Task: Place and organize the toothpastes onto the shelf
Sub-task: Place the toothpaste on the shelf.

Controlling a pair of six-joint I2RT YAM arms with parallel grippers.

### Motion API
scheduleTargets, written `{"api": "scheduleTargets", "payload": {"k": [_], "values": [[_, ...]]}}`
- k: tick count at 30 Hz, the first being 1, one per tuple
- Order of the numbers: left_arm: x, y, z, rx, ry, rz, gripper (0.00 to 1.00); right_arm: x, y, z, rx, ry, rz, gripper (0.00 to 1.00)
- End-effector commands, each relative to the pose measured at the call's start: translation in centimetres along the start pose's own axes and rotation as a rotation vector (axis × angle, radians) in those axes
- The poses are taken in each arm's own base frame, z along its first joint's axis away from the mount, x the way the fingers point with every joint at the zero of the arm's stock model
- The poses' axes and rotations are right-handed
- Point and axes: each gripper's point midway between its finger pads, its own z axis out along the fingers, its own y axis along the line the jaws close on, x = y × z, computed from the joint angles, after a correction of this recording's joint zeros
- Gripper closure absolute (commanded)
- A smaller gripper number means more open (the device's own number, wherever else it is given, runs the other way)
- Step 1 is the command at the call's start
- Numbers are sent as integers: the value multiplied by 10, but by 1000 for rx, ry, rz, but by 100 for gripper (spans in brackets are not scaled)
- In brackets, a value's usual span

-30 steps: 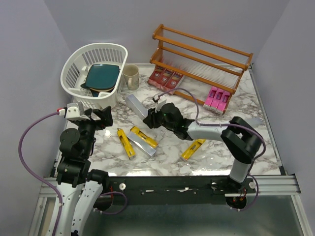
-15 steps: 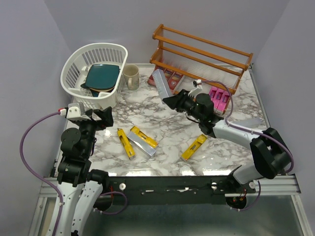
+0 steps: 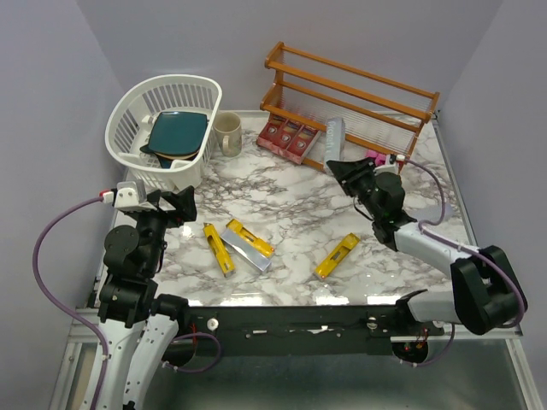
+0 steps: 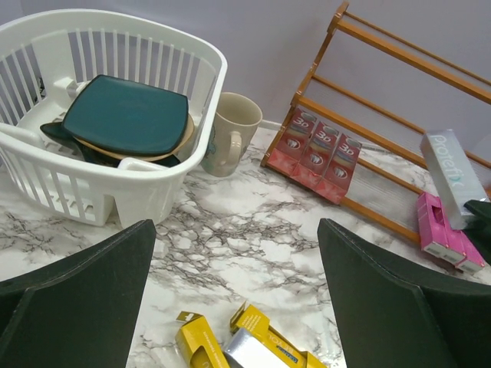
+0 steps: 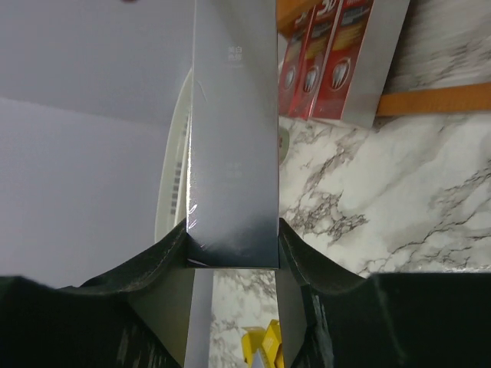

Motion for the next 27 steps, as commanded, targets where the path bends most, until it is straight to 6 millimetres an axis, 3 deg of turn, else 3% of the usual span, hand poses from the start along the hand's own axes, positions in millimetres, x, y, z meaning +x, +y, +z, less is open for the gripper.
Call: {"api": "scheduleTargets", "payload": {"k": [1, 7, 10, 20, 27], "values": [[-1, -4, -2, 22, -14, -6, 3, -65, 18, -21, -51, -230, 112, 78], [-1, -6, -3, 29, -13, -7, 3, -107, -3, -42, -12, -342, 188, 78], [-1, -5, -2, 26, -11, -6, 3, -118, -9, -48, -21, -351, 225, 78], [1, -4, -2, 22, -6, -6, 3, -130, -41, -50, -44, -326, 372, 79], [2, -4, -1, 21, -3, -7, 3, -148, -42, -52, -77, -343, 350, 80]]}}
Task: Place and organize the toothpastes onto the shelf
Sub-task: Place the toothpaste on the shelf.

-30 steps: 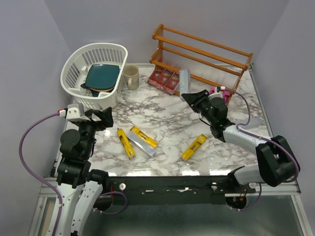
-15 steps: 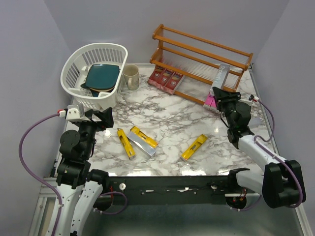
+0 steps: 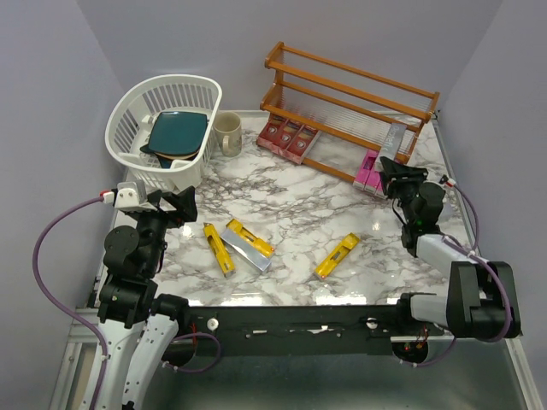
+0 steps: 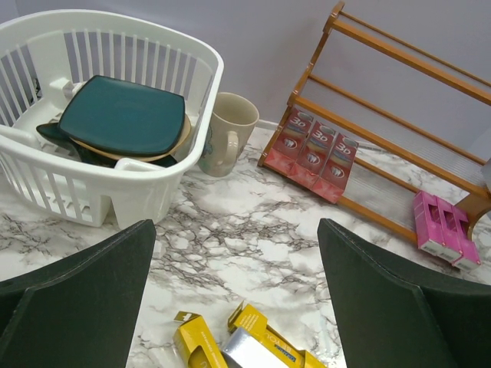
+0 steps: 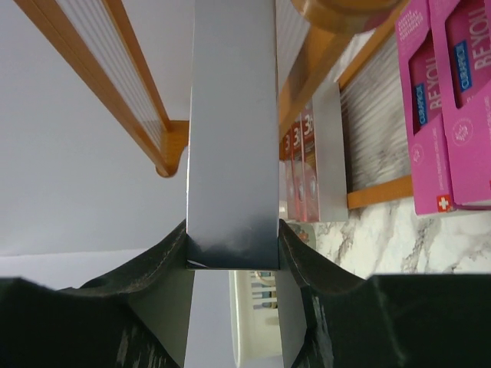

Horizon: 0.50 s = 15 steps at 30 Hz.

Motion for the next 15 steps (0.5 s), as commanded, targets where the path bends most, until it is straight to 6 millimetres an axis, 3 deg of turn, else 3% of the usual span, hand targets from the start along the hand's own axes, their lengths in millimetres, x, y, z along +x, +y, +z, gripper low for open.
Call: {"api": "scheduleTargets", "payload": {"k": [1, 8, 15], "values": [[2, -1, 0, 6, -2, -4, 3, -10, 36, 0, -141, 11, 0, 80], [4, -1, 2, 6, 4, -3, 3, -26, 25, 10, -126, 21, 31, 80], [4, -1, 3, 4, 8, -4, 3, -28, 12, 18, -138, 63, 103, 80]]}}
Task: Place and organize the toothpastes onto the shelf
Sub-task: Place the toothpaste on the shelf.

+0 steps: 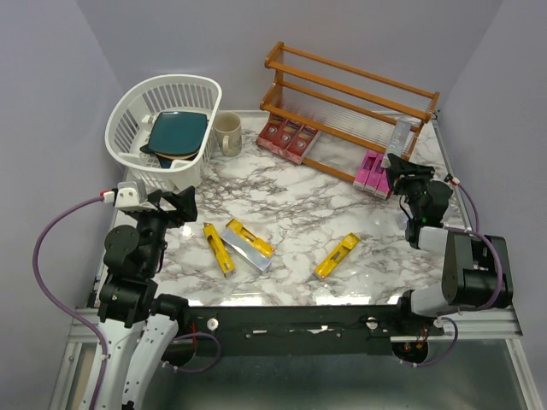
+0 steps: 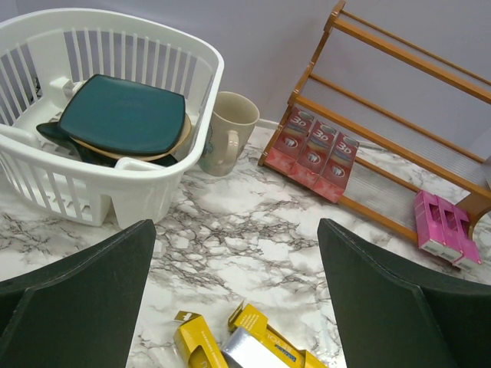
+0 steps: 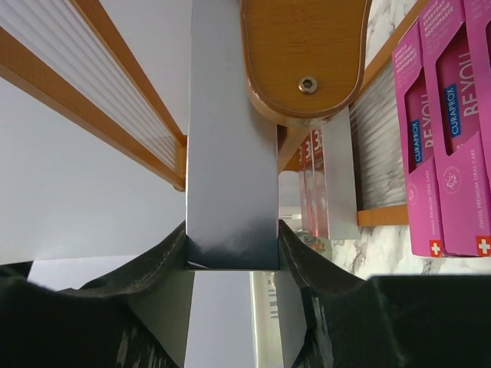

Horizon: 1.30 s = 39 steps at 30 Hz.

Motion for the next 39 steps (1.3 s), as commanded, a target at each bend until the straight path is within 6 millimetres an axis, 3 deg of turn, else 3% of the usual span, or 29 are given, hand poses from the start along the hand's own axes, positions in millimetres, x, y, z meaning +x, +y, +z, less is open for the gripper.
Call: {"api": "scheduleTargets", "payload": {"k": [1, 7, 14, 18, 23, 30, 35, 39], "values": [[4, -1, 3, 3, 6, -4, 3, 3, 21, 3, -107, 55, 30, 80], [5, 0, 4, 3, 12, -2, 3, 1, 36, 5, -150, 55, -22, 81], [6, -1, 5, 4, 14, -2, 3, -15, 52, 6, -194, 4, -40, 81], [6, -1, 5, 4, 15, -3, 3, -23, 51, 10, -187, -16, -31, 81], [7, -1, 6, 6, 19, -3, 3, -29, 36, 13, -131, -31, 8, 80], [7, -1, 6, 6, 19, -5, 3, -33, 11, 14, -56, -49, 80, 69], [9, -1, 6, 6, 24, -2, 3, -31, 4, 15, -43, -39, 119, 59], [8, -1, 6, 4, 24, -4, 3, -30, 0, 14, -28, -33, 131, 45]]}}
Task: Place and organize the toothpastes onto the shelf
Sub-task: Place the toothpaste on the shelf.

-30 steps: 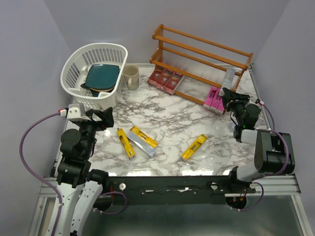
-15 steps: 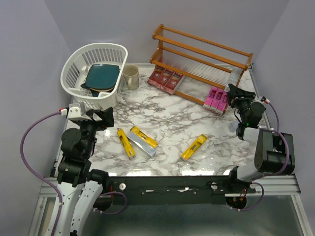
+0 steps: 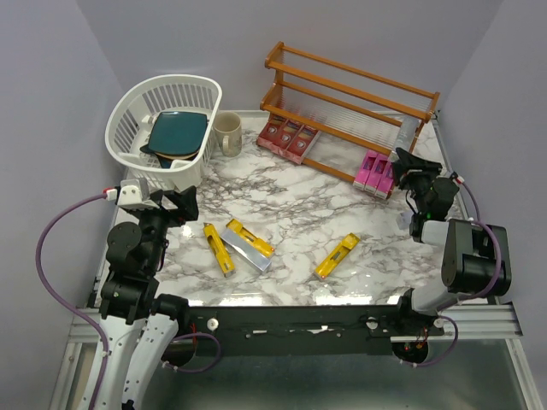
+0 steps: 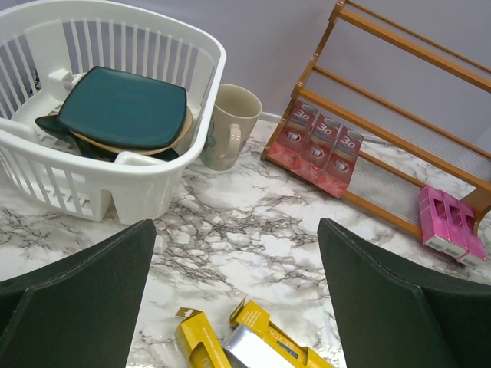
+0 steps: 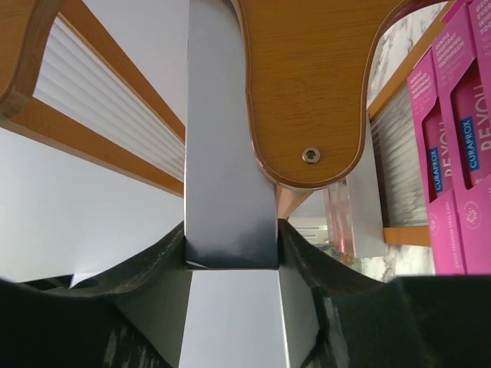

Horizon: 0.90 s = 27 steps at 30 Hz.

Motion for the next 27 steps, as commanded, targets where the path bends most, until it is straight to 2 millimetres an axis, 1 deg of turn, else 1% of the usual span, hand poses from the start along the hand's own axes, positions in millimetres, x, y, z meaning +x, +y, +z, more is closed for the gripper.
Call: {"api": "scheduleTargets", "payload": {"k": [1, 6, 7, 9, 10, 12, 15, 18, 21, 22, 24, 25, 26, 27], "values": [[3, -2, 2, 12, 2, -6, 3, -4, -5, -2, 12, -11, 39, 39], [2, -2, 2, 10, 0, -8, 3, -1, -7, -4, 30, 6, 35, 22], [3, -2, 3, 8, 4, -9, 3, 0, -8, -5, 36, 9, 30, 14], [3, -2, 3, 9, 4, -9, 3, 2, -7, -6, 39, 21, 28, 9], [3, -2, 2, 11, 2, -8, 3, 3, -8, -7, 40, 22, 24, 4], [3, -2, 2, 11, 2, -8, 3, 5, -8, -8, 44, 31, 22, 0], [2, -2, 2, 9, 1, -9, 3, 8, -8, -10, 48, 51, 10, 0], [2, -2, 2, 13, 1, -8, 3, 15, -12, -15, 64, 82, -27, 0], [3, -2, 2, 12, 3, -11, 3, 22, -14, -24, 89, 117, -100, 0], [3, -2, 2, 13, 4, -9, 3, 25, -15, -29, 112, 130, -160, 0], [3, -2, 2, 11, 2, -9, 3, 27, -15, -34, 146, 152, -235, 0], [3, -2, 2, 12, 2, -9, 3, 27, -33, -42, 237, 170, -299, 0], [3, -3, 2, 13, 1, -11, 3, 25, -18, -43, 227, 160, -355, 0], [3, -3, 2, 14, 3, -9, 3, 24, -19, -47, 252, 160, -397, 0]]}}
